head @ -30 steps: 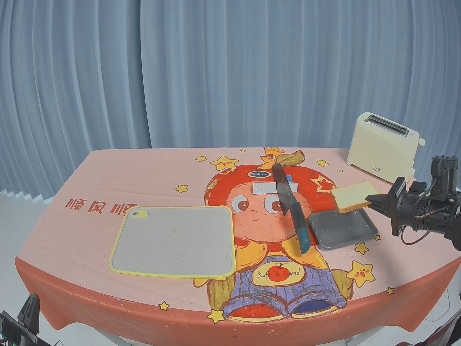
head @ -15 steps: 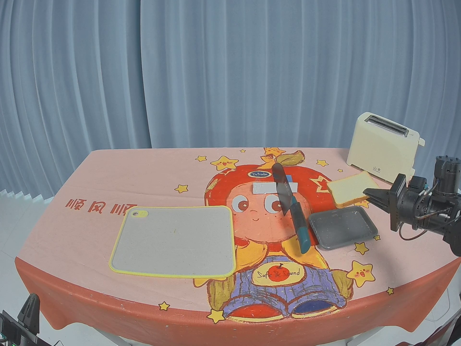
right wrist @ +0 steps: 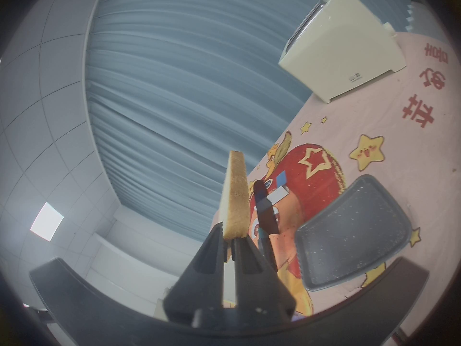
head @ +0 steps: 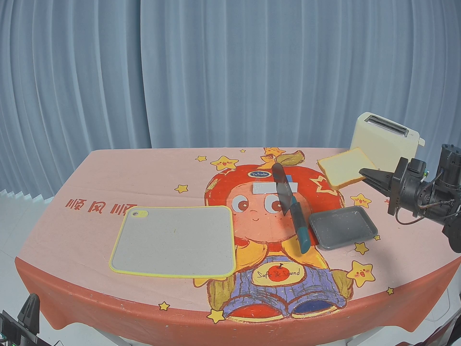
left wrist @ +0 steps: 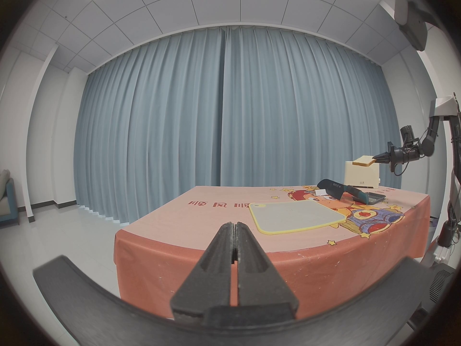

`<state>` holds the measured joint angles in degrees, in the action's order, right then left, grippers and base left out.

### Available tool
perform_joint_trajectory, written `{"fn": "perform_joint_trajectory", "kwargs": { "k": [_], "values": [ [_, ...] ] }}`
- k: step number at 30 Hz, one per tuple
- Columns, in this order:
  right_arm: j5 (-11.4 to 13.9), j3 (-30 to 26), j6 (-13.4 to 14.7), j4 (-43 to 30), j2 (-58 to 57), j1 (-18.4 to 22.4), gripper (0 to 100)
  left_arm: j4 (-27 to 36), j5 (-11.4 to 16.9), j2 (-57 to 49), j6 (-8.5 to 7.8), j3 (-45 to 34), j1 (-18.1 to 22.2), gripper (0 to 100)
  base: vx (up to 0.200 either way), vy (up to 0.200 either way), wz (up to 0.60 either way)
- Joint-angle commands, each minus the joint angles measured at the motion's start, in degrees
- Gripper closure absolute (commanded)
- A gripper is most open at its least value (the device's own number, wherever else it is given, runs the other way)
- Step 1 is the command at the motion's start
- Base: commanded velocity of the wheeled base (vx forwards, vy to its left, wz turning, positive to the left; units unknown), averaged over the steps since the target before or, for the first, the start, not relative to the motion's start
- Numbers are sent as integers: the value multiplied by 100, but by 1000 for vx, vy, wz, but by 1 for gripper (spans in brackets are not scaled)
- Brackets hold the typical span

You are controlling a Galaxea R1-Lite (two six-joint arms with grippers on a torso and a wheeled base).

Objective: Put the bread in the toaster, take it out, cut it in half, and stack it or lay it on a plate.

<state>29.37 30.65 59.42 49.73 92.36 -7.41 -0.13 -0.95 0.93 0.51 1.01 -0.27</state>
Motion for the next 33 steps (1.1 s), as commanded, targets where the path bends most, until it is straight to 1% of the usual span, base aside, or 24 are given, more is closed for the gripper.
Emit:
{"fn": "perform_joint_trajectory", "kwargs": {
  "k": [1,4,7,9,11,13,15,23,33],
  "values": [
    [96,126,-18,64,98,-23,100,-4,-2,-5,2,-101,0,100,0,0,0],
    [113,328,-18,72,151,20,100,-4,-2,-5,2,-101,0,100,0,0,0],
    [113,389,-27,72,195,29,100,-4,-2,-5,2,-101,0,100,0,0,0],
    [96,389,-115,72,257,-6,100,-4,-2,-5,2,-101,0,100,0,0,0],
    [87,354,-282,72,265,-15,100,-4,-2,-5,2,-101,0,100,0,0,0],
    [78,337,-563,72,292,-15,100,-4,-2,-5,2,-101,0,100,0,0,0],
    [69,319,-677,72,318,-6,100,-4,-2,-5,2,-101,0,100,0,0,0],
    [69,337,-677,81,301,3,100,-4,-28,-5,2,-101,0,100,0,0,0],
    [69,345,-677,81,327,20,100,-4,-46,-5,2,-101,0,100,0,-200,0]
  ]
}}
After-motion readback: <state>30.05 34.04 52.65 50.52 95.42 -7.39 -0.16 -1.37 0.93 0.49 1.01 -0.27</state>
